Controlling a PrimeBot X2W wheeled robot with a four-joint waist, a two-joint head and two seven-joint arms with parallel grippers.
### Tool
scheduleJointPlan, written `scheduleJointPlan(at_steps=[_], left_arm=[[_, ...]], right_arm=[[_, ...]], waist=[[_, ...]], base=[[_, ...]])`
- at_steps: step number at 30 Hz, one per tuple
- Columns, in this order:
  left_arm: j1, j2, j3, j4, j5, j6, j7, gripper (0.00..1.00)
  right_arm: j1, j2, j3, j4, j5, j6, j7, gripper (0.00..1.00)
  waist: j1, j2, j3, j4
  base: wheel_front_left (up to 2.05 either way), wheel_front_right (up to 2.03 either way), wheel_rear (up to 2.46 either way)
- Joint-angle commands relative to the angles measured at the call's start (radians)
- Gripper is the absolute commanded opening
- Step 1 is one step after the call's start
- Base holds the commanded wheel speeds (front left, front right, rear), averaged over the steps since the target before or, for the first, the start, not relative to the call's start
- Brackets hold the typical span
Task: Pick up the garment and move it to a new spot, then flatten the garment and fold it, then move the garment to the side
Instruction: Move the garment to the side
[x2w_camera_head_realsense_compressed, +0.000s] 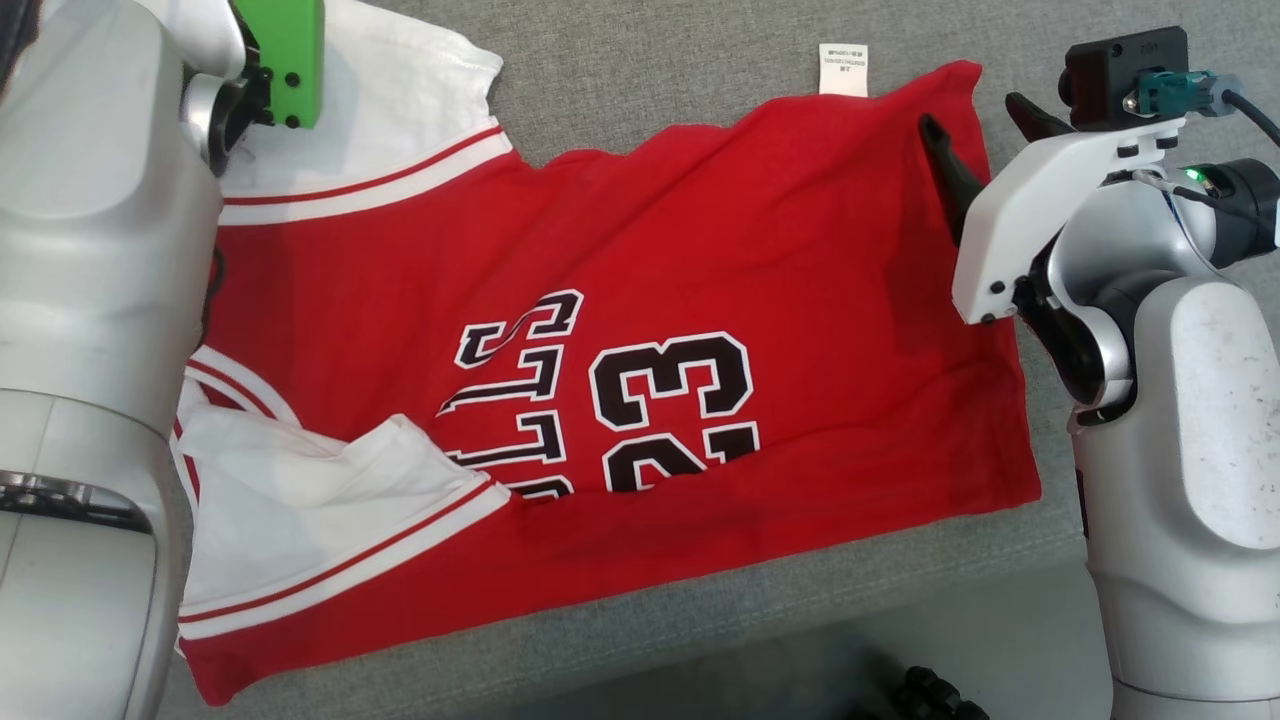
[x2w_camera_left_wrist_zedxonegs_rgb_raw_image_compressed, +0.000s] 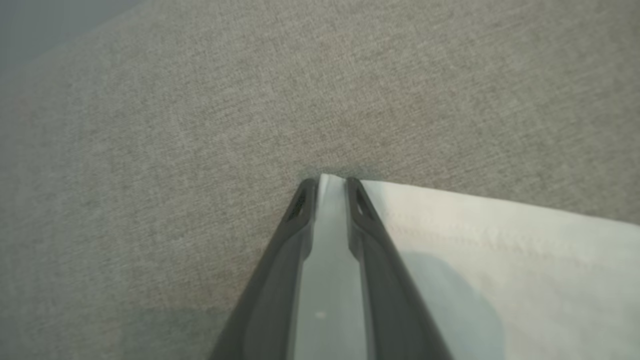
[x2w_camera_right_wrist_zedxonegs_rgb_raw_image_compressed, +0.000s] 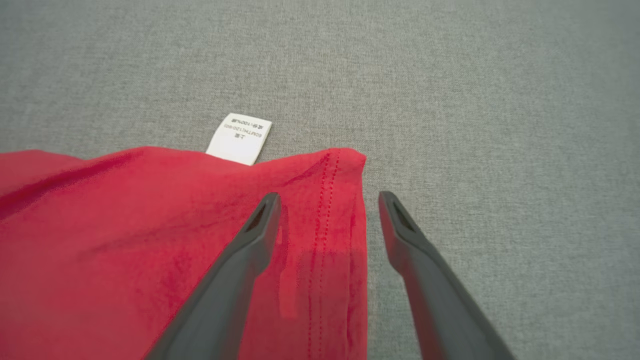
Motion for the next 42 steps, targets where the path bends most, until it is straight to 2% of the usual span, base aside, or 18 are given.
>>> scheduleJointPlan(at_steps=[1,13,21,26,27,29,32,33,35,38,42], left_arm=[[0.052,-0.003,-0.010,0.036,-0.013,-0.006,0.029,0.00],[0.084,-0.048,-0.025,0.044,-0.030,-0.007,0.016,0.00],[0.067,-0.074,-0.038,0.044,-0.040,-0.009,0.006,0.00],[0.059,-0.081,-0.045,0.043,-0.043,-0.010,0.000,0.00],[0.059,-0.081,-0.047,0.045,-0.045,-0.011,-0.002,0.00],[0.060,-0.082,-0.050,0.048,-0.047,-0.012,-0.003,0.00],[0.058,-0.083,-0.053,0.051,-0.052,-0.014,-0.003,0.00],[0.057,-0.083,-0.054,0.051,-0.054,-0.013,-0.002,0.00],[0.053,-0.081,-0.055,0.051,-0.056,-0.013,-0.002,0.00],[0.047,-0.078,-0.058,0.051,-0.059,-0.014,-0.005,0.00],[0.042,-0.076,-0.063,0.052,-0.062,-0.013,-0.009,0.00]], right_arm=[[0.001,-0.003,0.002,-0.003,-0.009,0.000,0.014,1.00],[-0.084,-0.004,-0.054,-0.024,-0.091,0.000,0.261,1.00],[-0.178,-0.046,-0.091,0.079,-0.082,0.000,0.314,1.00],[-0.209,-0.058,-0.093,0.137,-0.058,0.000,0.311,1.00],[-0.212,-0.059,-0.094,0.147,-0.052,0.000,0.315,0.97],[-0.209,-0.065,-0.088,0.161,-0.043,0.000,0.327,0.83],[-0.200,-0.074,-0.082,0.174,-0.030,0.000,0.346,0.71],[-0.197,-0.078,-0.081,0.175,-0.028,0.000,0.349,0.73],[-0.191,-0.082,-0.077,0.183,-0.018,0.000,0.365,0.60],[-0.189,-0.090,-0.075,0.188,-0.009,0.000,0.377,0.48],[-0.205,-0.103,-0.077,0.196,-0.014,-0.001,0.362,0.43]], waist=[[0.0001,0.0000,-0.002,0.005],[0.0001,0.0000,-0.020,0.047],[0.0001,0.0000,0.001,0.082],[0.0001,0.0000,0.016,0.093],[0.0001,0.0000,0.017,0.093],[0.0001,0.0000,0.018,0.095],[0.0001,0.0000,0.017,0.097],[0.0001,0.0000,0.017,0.098],[0.0001,0.0000,0.016,0.098],[0.0001,0.0000,0.019,0.100],[0.0001,0.0000,0.027,0.103]], base=[[0.00,0.00,0.00],[0.00,0.00,0.00],[0.00,0.00,0.00],[0.00,0.00,0.00],[0.00,0.00,0.00],[0.00,0.00,0.00],[0.00,0.00,0.00],[0.00,0.00,0.00],[0.00,0.00,0.00],[0.00,0.00,0.00],[0.00,0.00,0.00]])
